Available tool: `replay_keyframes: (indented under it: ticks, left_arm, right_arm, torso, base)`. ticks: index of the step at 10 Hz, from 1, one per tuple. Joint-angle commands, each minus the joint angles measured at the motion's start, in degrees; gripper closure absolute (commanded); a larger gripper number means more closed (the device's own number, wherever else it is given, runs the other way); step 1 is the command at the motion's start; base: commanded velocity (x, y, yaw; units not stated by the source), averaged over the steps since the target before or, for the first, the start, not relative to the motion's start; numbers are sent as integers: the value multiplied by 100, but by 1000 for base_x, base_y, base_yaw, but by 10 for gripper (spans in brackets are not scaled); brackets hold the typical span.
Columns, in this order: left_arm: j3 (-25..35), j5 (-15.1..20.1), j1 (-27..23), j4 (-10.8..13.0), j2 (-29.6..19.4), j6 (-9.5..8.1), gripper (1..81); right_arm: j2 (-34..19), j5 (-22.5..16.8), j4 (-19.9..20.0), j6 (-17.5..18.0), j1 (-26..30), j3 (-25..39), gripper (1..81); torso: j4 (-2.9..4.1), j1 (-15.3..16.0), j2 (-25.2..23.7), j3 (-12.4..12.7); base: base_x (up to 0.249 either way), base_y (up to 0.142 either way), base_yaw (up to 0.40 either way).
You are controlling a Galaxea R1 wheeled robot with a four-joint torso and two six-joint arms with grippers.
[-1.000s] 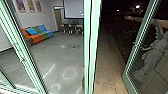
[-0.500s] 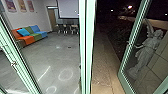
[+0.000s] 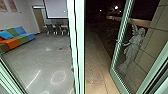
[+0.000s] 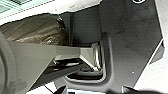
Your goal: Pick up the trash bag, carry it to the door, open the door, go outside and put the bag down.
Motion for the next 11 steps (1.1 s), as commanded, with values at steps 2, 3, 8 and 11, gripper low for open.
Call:
replay_keyframes:
  ticks: [2, 3, 8, 11]
  left_arm:
    - [48, 471, -263, 28, -13, 37, 811]
    - [48, 480, -255, 28, -13, 37, 811]
    - [48, 462, -255, 2, -13, 37, 811]
    - [48, 436, -255, -25, -4, 10, 811]
  right_arm:
    - [-10, -372, -67, -10, 168, 85, 10]
    - [-10, -372, -67, -10, 168, 67, 10]
    - [60, -398, -137, -10, 194, 14, 10]
    - [113, -398, -128, -10, 177, -65, 10]
  torso:
    - [0, 0, 0, 0]
    - [0, 0, 0, 0]
    - [0, 2, 0, 0]
    - [0, 2, 0, 0]
  base:
    - [0, 0, -270]
    - [0, 0, -169]
    - [0, 0, -42]
    - [0, 0, 0]
